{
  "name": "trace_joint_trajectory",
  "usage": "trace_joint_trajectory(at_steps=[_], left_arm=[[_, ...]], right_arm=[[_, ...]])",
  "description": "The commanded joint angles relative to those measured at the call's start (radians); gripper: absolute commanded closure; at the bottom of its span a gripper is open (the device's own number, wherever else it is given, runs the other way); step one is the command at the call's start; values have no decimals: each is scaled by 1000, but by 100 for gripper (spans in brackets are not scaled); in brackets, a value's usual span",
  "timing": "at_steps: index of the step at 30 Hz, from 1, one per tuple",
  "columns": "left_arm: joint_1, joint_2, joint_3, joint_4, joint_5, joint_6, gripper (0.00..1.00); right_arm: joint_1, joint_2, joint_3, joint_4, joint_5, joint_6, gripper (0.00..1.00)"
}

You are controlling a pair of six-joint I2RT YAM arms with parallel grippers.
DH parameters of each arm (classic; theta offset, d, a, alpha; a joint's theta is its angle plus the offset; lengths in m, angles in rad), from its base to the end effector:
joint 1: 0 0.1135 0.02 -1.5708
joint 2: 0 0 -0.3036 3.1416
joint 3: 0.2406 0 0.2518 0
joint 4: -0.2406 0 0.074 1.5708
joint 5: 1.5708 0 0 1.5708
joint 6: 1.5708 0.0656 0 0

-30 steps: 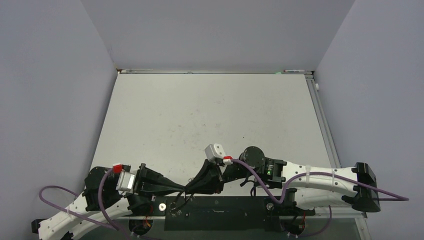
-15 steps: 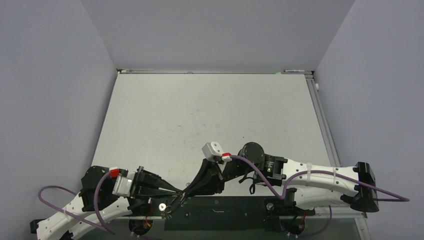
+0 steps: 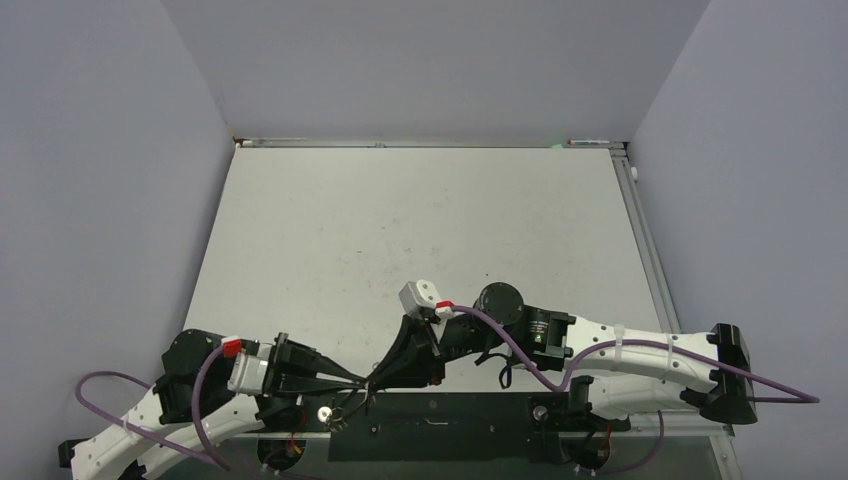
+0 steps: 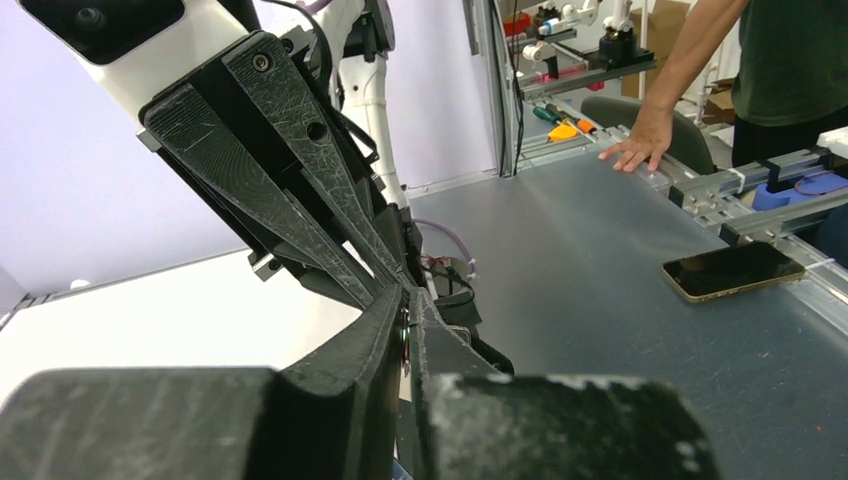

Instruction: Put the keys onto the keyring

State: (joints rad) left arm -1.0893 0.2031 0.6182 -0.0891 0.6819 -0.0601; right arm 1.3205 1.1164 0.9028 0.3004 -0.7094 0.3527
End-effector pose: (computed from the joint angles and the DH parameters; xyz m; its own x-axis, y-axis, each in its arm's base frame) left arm -0.0179 -0.0551 0.3683 0.0901 -0.2731 -0.9577 0.9718 -0.1864 0.1446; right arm 0.0234 0.2642 0.4038 -0.2893 -0.0734 -0.9544 -0.8481 -0.4426 0.2911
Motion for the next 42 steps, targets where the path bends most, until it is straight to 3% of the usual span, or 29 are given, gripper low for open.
trace_joint_trajectory(at_steps=[1, 3, 5, 6, 9, 17, 22, 30, 33, 37, 42], left_arm=[[3, 16, 40, -78, -38, 49, 85], [3, 0, 35, -81, -55, 45, 52], [3, -27, 26, -79, -86, 37, 27], [3, -42, 21, -78, -105, 35, 18], [3, -96, 7, -87, -174, 30, 9], [3, -178, -69, -112, -409, 4, 7], [3, -170, -119, -59, -465, -73, 7], [4, -24, -105, -73, -479, -92, 4], [8, 2, -116, -26, -481, -130, 9], [9, 19, -101, 4, -532, -216, 23], [7, 55, -124, 113, -520, -305, 27]], right_arm=[[-13, -32, 32, 35, 96, -1, 95], [-13, -49, 23, 29, 114, 5, 95], [-13, -66, 12, 12, 136, 10, 95], [-12, -75, 5, 0, 153, 14, 95], [-12, -105, -14, -47, 207, 28, 95], [-13, -184, -3, -224, 461, 101, 95], [-12, -214, 8, -310, 615, 116, 95], [-13, -193, 51, -459, 906, 207, 95], [-12, -175, 71, -508, 1003, 263, 95], [-13, -146, 112, -621, 1157, 403, 95], [-12, -110, 176, -754, 1282, 546, 95]])
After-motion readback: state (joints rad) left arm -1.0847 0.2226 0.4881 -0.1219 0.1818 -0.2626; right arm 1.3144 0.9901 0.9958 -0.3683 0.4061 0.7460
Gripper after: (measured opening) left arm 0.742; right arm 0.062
